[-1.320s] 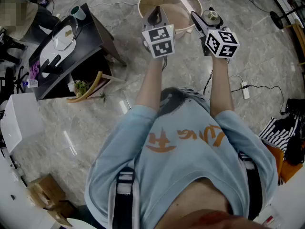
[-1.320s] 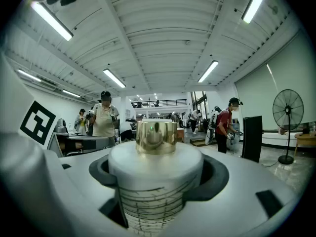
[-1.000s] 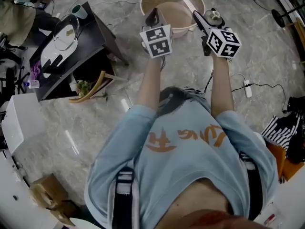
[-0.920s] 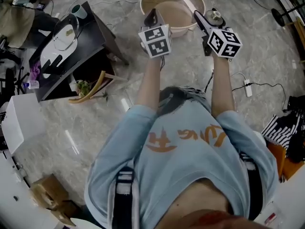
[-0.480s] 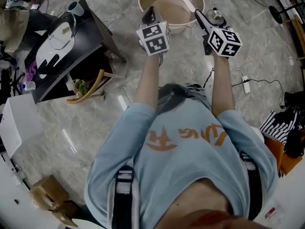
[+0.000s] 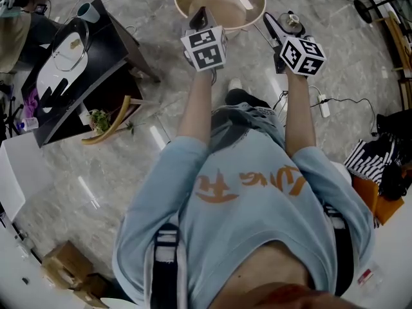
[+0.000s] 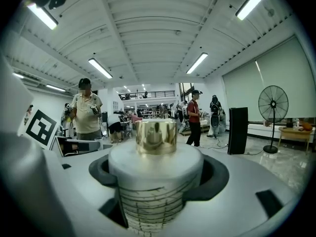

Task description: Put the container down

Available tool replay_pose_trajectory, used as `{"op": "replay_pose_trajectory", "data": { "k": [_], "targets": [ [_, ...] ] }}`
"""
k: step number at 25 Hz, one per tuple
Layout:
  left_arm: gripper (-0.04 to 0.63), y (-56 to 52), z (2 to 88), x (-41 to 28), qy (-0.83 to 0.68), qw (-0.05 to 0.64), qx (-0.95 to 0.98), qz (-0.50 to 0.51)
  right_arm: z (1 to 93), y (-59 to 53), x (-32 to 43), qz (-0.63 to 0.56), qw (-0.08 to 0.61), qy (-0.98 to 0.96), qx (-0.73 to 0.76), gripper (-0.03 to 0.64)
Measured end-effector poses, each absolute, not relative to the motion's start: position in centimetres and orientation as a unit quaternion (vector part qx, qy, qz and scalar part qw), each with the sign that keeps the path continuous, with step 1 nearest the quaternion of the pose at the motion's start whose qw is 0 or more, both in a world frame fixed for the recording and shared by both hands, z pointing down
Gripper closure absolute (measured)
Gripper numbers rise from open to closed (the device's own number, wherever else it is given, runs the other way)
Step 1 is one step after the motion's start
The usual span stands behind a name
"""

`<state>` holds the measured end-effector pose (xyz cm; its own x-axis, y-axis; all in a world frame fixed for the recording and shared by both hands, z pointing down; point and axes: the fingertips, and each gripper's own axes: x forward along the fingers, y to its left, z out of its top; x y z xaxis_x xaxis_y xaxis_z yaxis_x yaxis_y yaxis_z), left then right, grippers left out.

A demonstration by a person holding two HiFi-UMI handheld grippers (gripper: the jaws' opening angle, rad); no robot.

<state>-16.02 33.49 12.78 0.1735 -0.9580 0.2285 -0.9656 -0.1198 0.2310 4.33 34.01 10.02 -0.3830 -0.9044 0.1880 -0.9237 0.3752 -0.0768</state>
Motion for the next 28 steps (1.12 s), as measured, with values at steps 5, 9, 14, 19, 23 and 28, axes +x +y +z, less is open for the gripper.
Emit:
{"op": "replay_pose_trajectory", "data": {
  "k": [5, 9, 14, 19, 23, 28],
  "targets": [
    [0.571, 31.7, 13.4, -14.8, -0.638, 0.162, 0.752, 0.018, 10.6, 31.8, 5.4, 0.088, 0.058, -0.827, 0.552, 0.258],
    [0.571, 28.7, 13.8, -15.4, -0.656, 0.154, 0.738, 0.029, 11.6, 28.2, 5.2, 0.096, 0.057, -0.835, 0.539, 0.258],
    [0.571, 23.4, 14.5, -15.3, -0.665, 0.148, 0.730, 0.045, 13.2, 22.0, 4.5, 0.116, 0.051, -0.846, 0.518, 0.258],
    [0.571, 17.4, 18.0, -13.3, -0.666, 0.180, 0.720, 0.071, 15.8, 15.2, 5.1, 0.131, 0.061, -0.857, 0.495, 0.258],
    [0.571, 12.5, 22.5, -10.8, -0.657, 0.215, 0.714, 0.110, 20.6, 9.9, 6.5, 0.169, 0.093, -0.856, 0.481, 0.258],
    [0.571, 5.0, 26.6, -6.9, -0.635, 0.238, 0.718, 0.155, 25.9, 3.2, 9.6, 0.218, 0.107, -0.843, 0.480, 0.259]
  ]
}}
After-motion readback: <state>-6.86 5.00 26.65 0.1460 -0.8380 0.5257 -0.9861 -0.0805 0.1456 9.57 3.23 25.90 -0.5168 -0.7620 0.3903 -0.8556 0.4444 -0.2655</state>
